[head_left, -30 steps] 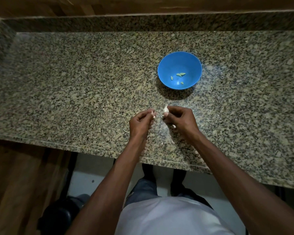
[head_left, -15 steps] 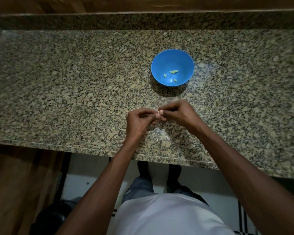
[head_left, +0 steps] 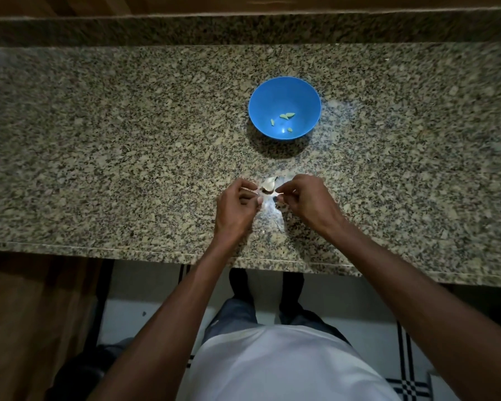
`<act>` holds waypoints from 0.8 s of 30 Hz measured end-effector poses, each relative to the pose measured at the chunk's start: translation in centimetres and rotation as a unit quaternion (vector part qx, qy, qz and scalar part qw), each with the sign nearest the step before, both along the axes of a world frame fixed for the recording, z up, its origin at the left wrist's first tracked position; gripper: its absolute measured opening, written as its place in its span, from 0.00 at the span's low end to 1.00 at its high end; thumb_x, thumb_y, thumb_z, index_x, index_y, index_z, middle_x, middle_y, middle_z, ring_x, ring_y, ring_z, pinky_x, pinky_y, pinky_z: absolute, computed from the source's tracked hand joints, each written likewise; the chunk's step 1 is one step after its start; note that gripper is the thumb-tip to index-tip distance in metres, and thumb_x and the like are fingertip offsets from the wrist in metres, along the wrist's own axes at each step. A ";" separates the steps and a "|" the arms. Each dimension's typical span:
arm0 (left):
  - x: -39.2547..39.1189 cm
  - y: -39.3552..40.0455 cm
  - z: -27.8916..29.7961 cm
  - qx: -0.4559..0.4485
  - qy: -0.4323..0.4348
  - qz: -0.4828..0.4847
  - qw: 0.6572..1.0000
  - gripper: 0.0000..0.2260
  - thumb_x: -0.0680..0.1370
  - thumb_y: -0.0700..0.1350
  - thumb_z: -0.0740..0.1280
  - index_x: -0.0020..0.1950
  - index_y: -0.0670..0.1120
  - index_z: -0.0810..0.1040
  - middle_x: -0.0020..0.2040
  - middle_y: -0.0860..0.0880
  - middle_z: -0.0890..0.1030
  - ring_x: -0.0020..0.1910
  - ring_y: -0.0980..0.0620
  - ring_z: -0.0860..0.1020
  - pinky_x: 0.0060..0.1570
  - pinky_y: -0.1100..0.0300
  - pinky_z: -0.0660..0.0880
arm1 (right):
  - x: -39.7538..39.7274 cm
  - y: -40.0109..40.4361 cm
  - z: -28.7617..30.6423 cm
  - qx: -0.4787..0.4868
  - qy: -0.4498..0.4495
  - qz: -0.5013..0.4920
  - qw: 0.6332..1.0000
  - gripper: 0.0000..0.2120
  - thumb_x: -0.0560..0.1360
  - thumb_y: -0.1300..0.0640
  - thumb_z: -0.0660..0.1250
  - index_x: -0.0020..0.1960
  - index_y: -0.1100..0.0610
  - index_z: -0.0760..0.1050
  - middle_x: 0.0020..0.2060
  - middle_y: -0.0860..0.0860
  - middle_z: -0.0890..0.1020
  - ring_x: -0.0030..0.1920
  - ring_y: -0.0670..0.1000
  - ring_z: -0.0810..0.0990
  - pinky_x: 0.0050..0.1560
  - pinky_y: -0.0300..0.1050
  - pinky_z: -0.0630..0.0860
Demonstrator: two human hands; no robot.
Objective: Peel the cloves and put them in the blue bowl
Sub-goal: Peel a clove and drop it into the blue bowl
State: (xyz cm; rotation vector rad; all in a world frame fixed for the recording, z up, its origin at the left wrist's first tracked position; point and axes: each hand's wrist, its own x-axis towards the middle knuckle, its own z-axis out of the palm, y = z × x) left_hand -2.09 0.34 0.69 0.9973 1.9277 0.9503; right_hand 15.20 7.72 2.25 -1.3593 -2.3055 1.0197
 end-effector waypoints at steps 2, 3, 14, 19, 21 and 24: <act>-0.7 -0.3 -0.8 -0.003 0.047 0.002 0.999 0.09 0.77 0.41 0.75 0.55 0.47 0.79 0.46 0.50 0.85 0.46 0.54 0.84 0.44 0.52 0.85 | 0.0 -0.4 -0.5 0.061 -0.064 0.052 0.995 0.05 0.76 0.65 0.74 0.47 0.57 0.87 0.43 0.53 0.80 0.38 0.52 0.79 0.39 0.53 0.81; -0.9 -0.4 -1.0 -0.002 0.067 -0.001 0.998 0.08 0.78 0.41 0.75 0.55 0.46 0.79 0.46 0.50 0.84 0.46 0.54 0.83 0.44 0.54 0.85 | -0.1 -0.6 -0.8 0.073 -0.091 0.068 0.991 0.05 0.76 0.65 0.73 0.45 0.57 0.85 0.43 0.52 0.78 0.38 0.52 0.78 0.38 0.53 0.80; -1.8 0.4 -1.9 -0.008 0.141 -0.045 0.989 0.05 0.80 0.38 0.69 0.55 0.44 0.79 0.43 0.53 0.81 0.40 0.64 0.78 0.35 0.74 0.73 | -0.2 -2.1 -2.4 0.162 -0.180 0.096 0.965 0.04 0.77 0.61 0.72 0.44 0.59 0.80 0.38 0.52 0.73 0.36 0.51 0.69 0.31 0.46 0.68; -2.1 0.7 -2.0 -0.015 0.149 -0.066 0.987 0.05 0.81 0.36 0.65 0.55 0.43 0.79 0.46 0.51 0.81 0.40 0.63 0.78 0.34 0.75 0.71 | -0.6 -1.9 -2.2 0.158 -0.191 0.101 0.964 0.03 0.79 0.61 0.70 0.46 0.57 0.81 0.39 0.51 0.73 0.38 0.52 0.72 0.34 0.46 0.68; -2.1 0.9 -2.1 -0.022 0.150 -0.068 0.986 0.05 0.81 0.37 0.65 0.54 0.44 0.79 0.46 0.53 0.80 0.39 0.63 0.77 0.34 0.74 0.71 | -0.9 -1.7 -2.0 0.161 -0.194 0.104 0.962 0.04 0.79 0.61 0.71 0.45 0.58 0.81 0.38 0.51 0.72 0.37 0.52 0.71 0.33 0.45 0.65; -2.1 1.0 -2.3 -0.030 0.150 -0.068 0.986 0.05 0.81 0.38 0.65 0.53 0.45 0.79 0.46 0.53 0.81 0.40 0.62 0.77 0.36 0.72 0.70 | -1.2 -1.5 -1.9 0.167 -0.202 0.103 0.960 0.07 0.78 0.62 0.72 0.41 0.59 0.79 0.36 0.51 0.71 0.34 0.52 0.70 0.31 0.46 0.66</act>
